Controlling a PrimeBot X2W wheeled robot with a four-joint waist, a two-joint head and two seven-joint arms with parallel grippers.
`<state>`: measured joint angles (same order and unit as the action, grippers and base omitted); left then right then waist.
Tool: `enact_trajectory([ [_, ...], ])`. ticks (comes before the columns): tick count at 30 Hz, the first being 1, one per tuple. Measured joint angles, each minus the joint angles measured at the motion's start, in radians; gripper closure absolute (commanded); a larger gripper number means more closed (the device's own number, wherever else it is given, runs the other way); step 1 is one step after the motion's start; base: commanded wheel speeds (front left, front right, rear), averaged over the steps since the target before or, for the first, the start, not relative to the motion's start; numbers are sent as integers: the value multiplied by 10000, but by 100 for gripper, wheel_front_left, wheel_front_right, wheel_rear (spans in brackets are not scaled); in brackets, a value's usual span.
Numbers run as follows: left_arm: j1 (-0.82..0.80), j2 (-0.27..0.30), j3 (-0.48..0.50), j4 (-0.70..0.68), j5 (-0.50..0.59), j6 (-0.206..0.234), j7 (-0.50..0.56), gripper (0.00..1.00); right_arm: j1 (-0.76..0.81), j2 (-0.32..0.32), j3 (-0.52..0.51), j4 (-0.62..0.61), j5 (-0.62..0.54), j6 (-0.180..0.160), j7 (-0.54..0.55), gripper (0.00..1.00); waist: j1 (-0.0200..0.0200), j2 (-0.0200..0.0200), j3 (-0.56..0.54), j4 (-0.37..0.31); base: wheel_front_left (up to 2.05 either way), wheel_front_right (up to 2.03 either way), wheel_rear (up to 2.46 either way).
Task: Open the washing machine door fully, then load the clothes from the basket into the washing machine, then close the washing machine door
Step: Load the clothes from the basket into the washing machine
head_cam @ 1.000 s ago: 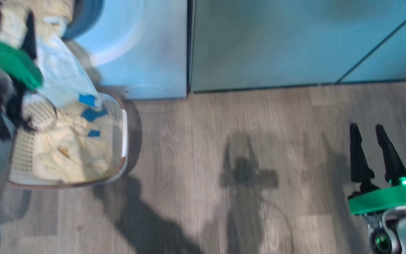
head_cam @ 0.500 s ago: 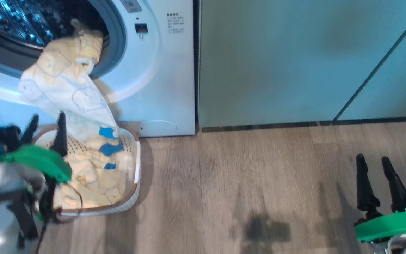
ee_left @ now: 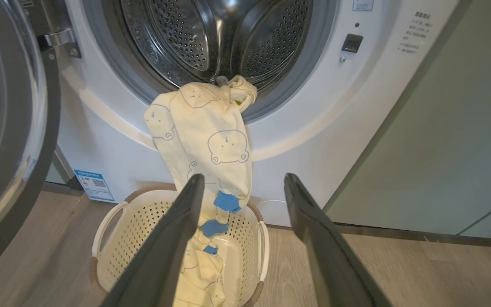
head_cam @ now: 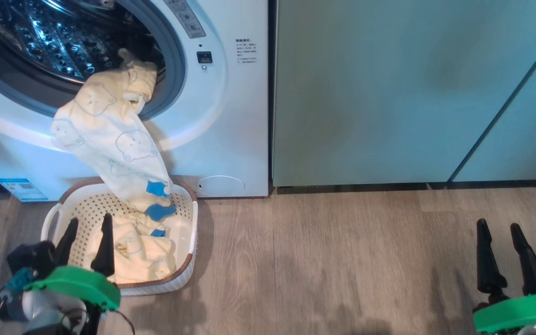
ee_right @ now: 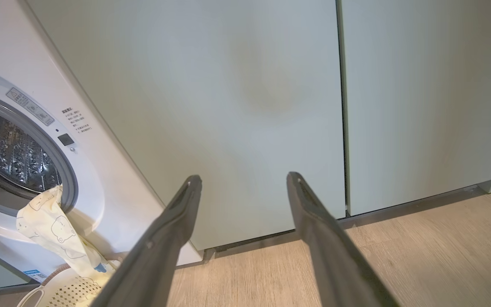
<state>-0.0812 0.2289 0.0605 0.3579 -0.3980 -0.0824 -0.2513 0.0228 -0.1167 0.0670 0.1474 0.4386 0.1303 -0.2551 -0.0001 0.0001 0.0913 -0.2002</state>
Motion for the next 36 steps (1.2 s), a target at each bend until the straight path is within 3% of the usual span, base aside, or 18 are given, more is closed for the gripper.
enact_trajectory([
  [8,392,-642,667,36,562,-309,-2,0,168,4,-52,-19,0,0,0,0,0,0,-106,181,0,0,0],
  [15,476,-844,658,999,752,-443,-2,0,167,10,-31,-35,2,0,0,0,1,0,59,246,0,0,0],
  [18,150,-878,656,2123,725,-468,2,0,146,10,63,-56,2,0,0,0,1,0,301,220,0,0,0],
  [30,-3814,-836,318,5492,523,-470,228,0,-790,2,370,-167,25,0,0,0,3,0,1923,-120,0,0,0],
  [36,-5651,-537,163,6617,539,-470,313,0,-1547,-4,627,-213,115,0,0,0,5,-1,3047,-399,0,0,0],
])
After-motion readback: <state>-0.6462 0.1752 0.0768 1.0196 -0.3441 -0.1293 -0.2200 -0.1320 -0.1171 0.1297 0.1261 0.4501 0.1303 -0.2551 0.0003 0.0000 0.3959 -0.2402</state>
